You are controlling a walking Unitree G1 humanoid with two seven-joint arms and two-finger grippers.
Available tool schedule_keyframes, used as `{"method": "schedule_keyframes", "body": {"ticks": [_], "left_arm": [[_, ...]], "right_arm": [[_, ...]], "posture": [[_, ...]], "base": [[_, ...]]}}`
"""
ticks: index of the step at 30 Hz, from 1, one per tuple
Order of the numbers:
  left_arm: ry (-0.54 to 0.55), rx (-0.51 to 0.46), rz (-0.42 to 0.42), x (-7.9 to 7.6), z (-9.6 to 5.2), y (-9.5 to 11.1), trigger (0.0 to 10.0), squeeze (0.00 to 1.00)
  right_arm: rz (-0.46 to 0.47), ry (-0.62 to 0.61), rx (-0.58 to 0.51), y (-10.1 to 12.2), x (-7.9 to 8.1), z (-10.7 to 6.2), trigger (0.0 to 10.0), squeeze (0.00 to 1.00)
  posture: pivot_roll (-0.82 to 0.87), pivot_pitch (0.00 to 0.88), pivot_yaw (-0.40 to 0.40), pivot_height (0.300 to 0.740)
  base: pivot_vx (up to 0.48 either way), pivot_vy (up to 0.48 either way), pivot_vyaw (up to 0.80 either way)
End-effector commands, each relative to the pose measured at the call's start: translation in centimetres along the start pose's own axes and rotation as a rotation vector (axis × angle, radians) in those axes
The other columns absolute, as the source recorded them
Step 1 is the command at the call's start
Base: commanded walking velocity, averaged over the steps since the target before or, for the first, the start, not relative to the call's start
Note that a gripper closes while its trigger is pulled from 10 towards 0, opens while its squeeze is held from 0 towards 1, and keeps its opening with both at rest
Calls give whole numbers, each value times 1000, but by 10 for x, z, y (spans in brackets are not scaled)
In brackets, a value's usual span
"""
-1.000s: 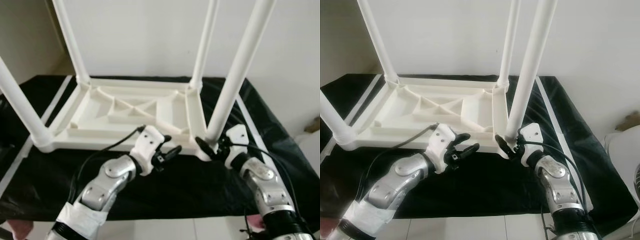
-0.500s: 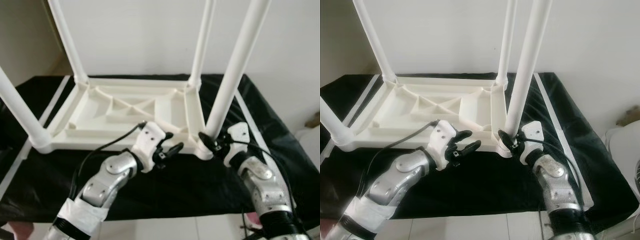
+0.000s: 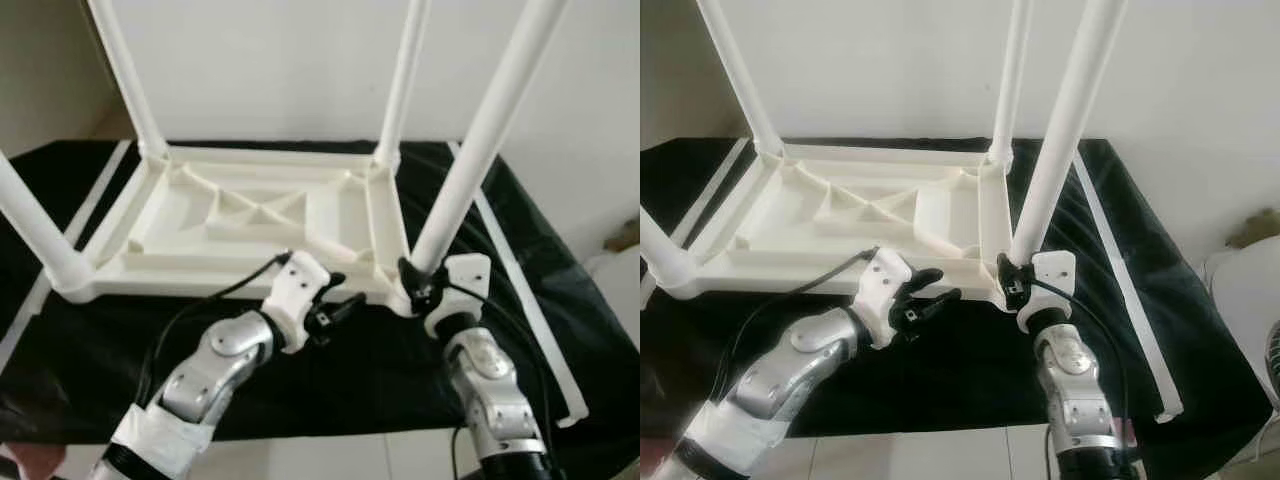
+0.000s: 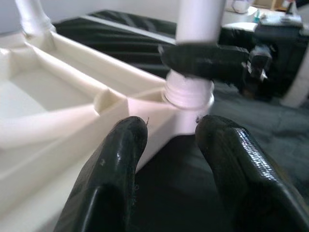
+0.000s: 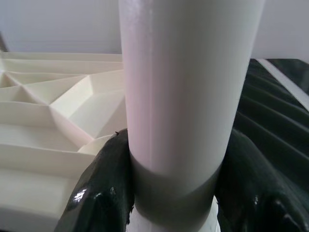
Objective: Building children table
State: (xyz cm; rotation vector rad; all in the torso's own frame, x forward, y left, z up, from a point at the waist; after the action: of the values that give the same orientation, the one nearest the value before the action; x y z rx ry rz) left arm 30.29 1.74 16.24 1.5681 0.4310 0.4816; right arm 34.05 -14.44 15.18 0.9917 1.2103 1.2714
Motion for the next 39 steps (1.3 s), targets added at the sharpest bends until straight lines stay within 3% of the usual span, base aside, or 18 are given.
{"method": "schedule_keyframes", "body": {"ticks": [1, 3, 6, 17, 18, 19, 20, 24, 34, 35, 39], "left_arm": [[-119, 25, 4, -16, -1, -4, 10000, 0], [-94, 24, 15, -13, -6, -5, 10000, 0], [-81, 26, 14, -11, -8, -5, 10000, 0], [-79, 28, 18, -11, -6, -5, 10000, 0], [-80, 28, 18, -11, -6, -5, 10000, 0], [-80, 29, 18, -11, -6, -6, 10000, 0], [-81, 29, 15, -12, -6, -5, 10000, 0], [-87, 23, 11, -12, -3, -4, 10000, 0], [-94, 14, 19, -12, 0, -2, 10000, 0], [-94, 13, 21, -12, 1, -1, 10000, 0], [-99, 12, 23, -12, 2, 0, 10000, 0]], "right_arm": [[21, -77, 142, -33, -6, -12, 10000, 0], [49, -180, 172, -35, -7, -19, 10000, 0], [74, -219, 181, -34, -3, -22, 10000, 0], [102, -219, 212, -32, 9, -24, 10000, 0], [102, -218, 211, -32, 9, -24, 10000, 39], [103, -216, 210, -32, 11, -25, 10000, 333], [116, -211, 194, -28, 11, -24, 10000, 1000], [143, -179, 139, -16, 13, -19, 10000, 1000], [74, -57, 88, -2, 0, -19, 10000, 1000], [50, -19, 76, 0, -4, -19, 10000, 0], [-14, 117, 22, 9, -12, -16, 10000, 0]], "posture": [[-111, 137, -3, 740], [-105, 147, -7, 740], [-107, 147, -7, 740], [-112, 146, -7, 740], [-118, 143, -5, 740], [-121, 143, -3, 740], [-130, 141, 1, 740], [-139, 138, 2, 740], [-155, 137, 1, 740], [-158, 134, 4, 740], [-155, 137, 9, 740]], "base": [[0, 0, 0], [0, 0, 0], [0, 0, 0], [0, 0, 0], [0, 0, 0], [0, 0, 0], [0, 0, 0], [0, 0, 0], [0, 0, 0], [0, 0, 0], [0, 0, 0]]}}
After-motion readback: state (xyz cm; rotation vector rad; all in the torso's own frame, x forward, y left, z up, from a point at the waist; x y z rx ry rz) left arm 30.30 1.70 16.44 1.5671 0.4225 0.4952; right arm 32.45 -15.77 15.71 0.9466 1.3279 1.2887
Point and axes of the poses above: a point about 5 cm out from each wrist's last joint towards the gripper, its own z axis pointing out of the wrist towards the gripper, its own y axis along the axis of the wrist's last joint, x = y × z, the point moved 5 cm from there along z, pointing out of the wrist towards the gripper, and after that the axes turned 6 degrees about -z, right-handed, at the moved point
